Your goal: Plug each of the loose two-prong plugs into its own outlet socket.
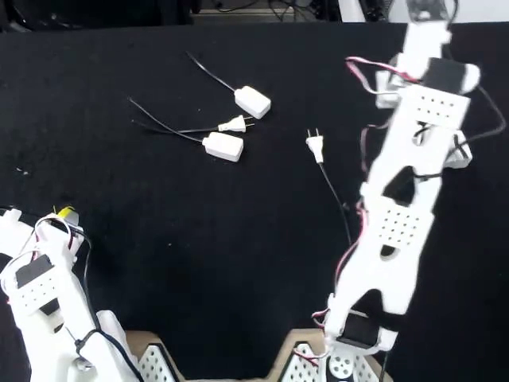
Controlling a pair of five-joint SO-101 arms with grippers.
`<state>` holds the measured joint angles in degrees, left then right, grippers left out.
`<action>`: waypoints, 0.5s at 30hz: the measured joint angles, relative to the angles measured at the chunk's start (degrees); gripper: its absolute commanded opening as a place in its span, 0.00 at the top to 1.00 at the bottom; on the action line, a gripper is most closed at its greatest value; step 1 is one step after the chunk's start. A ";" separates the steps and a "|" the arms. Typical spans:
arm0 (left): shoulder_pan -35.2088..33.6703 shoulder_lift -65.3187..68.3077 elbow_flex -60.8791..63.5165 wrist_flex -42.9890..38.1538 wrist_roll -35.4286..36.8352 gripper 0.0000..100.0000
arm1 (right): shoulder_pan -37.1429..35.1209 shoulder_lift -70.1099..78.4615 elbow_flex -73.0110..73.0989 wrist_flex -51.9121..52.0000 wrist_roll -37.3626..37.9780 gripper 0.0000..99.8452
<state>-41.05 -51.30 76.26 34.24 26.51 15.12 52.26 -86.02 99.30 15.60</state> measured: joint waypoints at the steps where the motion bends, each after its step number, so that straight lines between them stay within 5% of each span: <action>1: 0.00 0.00 0.00 0.00 0.00 0.74 | -1.14 0.00 -0.88 0.00 -0.09 0.73; 9: 0.00 0.00 0.00 -1.49 0.00 0.74 | -9.41 -0.18 3.25 0.09 -0.53 0.73; 15: 2.29 0.00 0.00 -1.49 -1.93 0.74 | -13.80 -13.36 25.41 0.09 -0.53 0.73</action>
<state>-38.77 -51.30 76.26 32.75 24.57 1.32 38.90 -60.62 99.38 15.08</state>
